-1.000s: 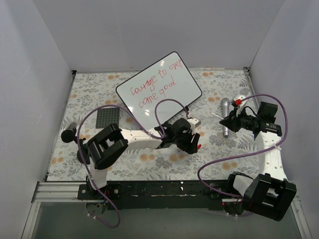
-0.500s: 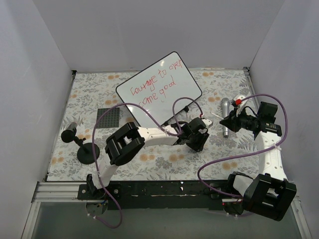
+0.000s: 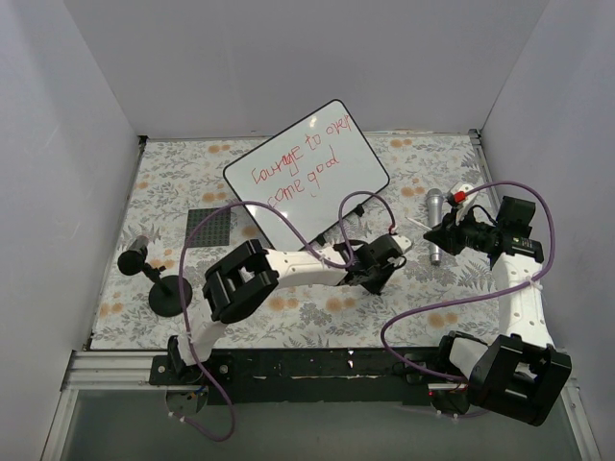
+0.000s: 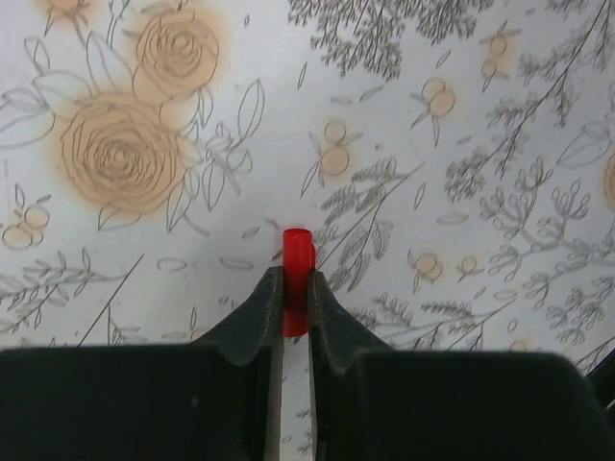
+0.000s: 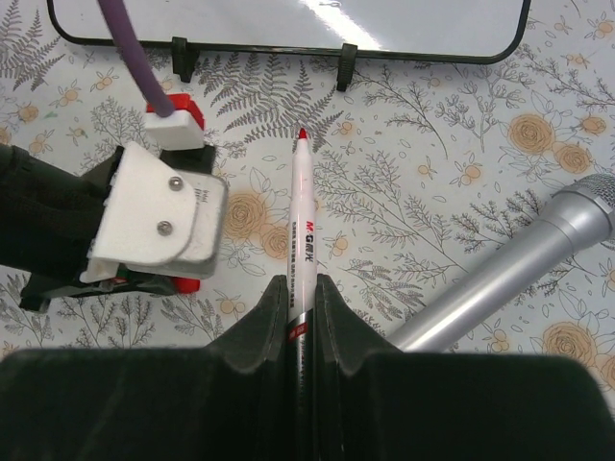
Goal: Write a sentence on the whiteboard
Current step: Pick up the pen cap from the center of the board, then insert the whiteboard marker without the cap into the pen cap.
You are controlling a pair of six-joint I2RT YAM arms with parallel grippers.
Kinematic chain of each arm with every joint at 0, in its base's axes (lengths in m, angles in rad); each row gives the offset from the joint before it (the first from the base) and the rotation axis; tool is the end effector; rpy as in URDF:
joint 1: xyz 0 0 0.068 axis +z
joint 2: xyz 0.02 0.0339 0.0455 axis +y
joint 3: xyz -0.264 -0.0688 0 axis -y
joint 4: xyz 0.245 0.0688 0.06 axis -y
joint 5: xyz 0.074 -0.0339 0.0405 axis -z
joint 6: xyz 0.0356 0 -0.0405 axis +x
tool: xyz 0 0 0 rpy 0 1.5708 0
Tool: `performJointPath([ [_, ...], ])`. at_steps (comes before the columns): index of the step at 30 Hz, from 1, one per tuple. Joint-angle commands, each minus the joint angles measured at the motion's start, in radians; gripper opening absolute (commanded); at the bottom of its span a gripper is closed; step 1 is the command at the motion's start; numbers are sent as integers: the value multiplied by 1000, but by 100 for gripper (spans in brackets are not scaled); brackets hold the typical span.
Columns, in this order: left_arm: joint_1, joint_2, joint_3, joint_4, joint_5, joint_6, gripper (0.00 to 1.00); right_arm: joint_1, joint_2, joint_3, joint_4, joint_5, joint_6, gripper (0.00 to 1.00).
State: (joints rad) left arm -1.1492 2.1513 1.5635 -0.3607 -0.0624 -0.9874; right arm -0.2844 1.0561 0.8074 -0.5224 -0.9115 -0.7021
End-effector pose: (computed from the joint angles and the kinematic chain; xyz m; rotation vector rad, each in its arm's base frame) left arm 0.1926 -0.4241 0.1593 0.1911 2.6919 -0.7200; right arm 0.2104 -0.0322 0.2744 -0.8201 1.8710 0.4634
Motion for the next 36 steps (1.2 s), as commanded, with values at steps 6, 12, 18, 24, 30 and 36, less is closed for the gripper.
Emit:
performJointPath([
  [6, 0, -334, -462, 94, -111, 225, 0, 37, 91, 52, -129, -119, -108, 1],
  [12, 55, -504, -628, 169, -24, 493, 0, 257, 202, 75, -206, -50, -203, 1],
  [18, 143, -689, -749, 204, 61, 588, 0, 358, 261, 72, -237, -43, -243, 1],
  [24, 157, -870, -917, 383, 188, 635, 0, 444, 306, 72, -258, -70, -267, 1],
  [30, 157, -892, -945, 451, 262, 604, 0, 502, 321, 67, -240, -101, -254, 1],
  [36, 155, -857, -939, 505, 303, 564, 0, 539, 334, 64, -226, -102, -238, 1],
])
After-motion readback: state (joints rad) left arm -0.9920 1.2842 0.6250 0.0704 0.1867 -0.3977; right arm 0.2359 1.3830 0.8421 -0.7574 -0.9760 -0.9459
